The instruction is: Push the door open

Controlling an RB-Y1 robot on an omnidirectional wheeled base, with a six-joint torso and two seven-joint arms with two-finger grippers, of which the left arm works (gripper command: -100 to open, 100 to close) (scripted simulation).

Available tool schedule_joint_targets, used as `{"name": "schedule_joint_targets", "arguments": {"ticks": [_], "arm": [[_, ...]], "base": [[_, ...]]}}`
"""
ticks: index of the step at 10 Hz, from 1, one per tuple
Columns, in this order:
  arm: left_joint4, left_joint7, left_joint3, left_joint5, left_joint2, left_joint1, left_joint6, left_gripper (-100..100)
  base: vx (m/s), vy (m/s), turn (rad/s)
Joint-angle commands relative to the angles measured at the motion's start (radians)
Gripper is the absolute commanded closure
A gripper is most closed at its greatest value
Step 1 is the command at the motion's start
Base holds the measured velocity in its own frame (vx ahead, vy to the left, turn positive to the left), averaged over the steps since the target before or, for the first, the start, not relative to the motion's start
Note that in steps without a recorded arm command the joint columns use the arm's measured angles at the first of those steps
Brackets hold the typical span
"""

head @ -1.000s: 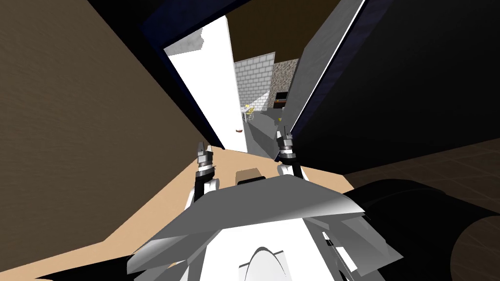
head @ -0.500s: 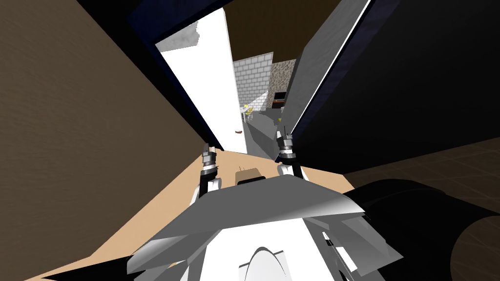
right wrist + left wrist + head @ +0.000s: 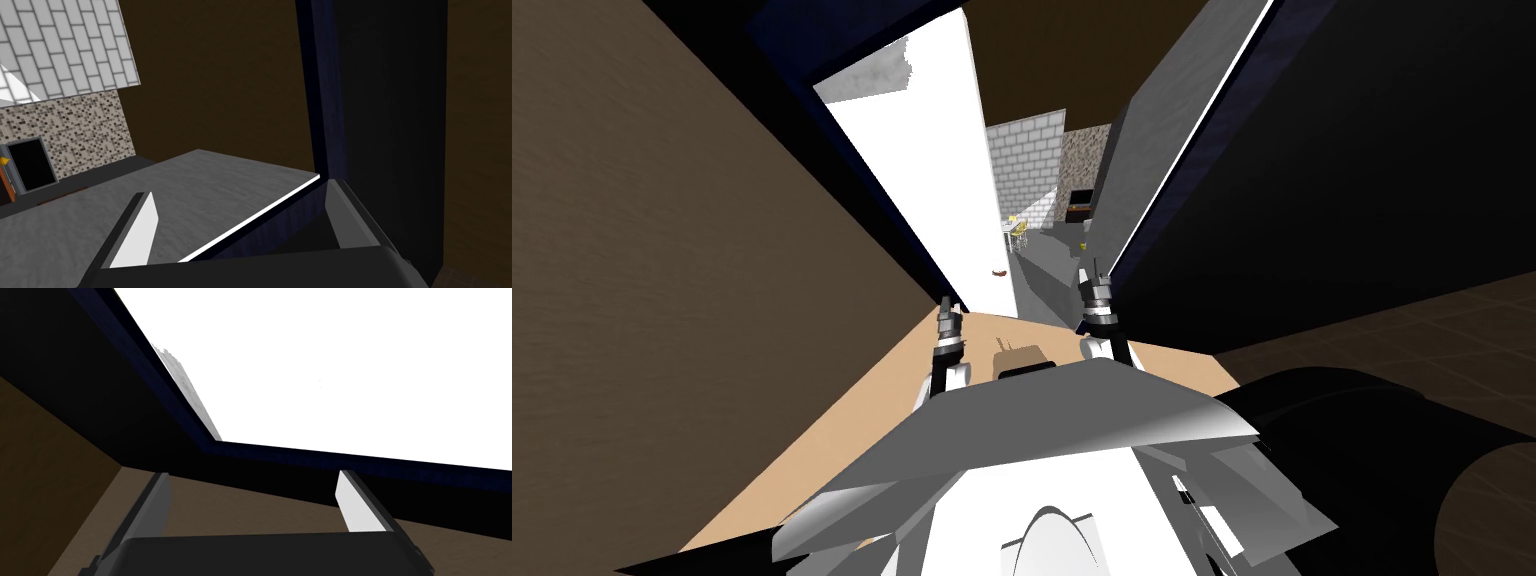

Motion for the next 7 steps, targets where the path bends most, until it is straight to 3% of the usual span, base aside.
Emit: {"name": "schedule_joint_targets", "arguments": {"ticks": [1,7], "arm": [[0.042,0.006,-0.005,0.002,0.004,-0.017,-0.007,-100],[0.221,0.023,-0.03,0.008,0.009,-0.083,-0.047,-100]], "base": [[0.095,0.037,-0.061],[0.096,0.046,-0.069]]}}
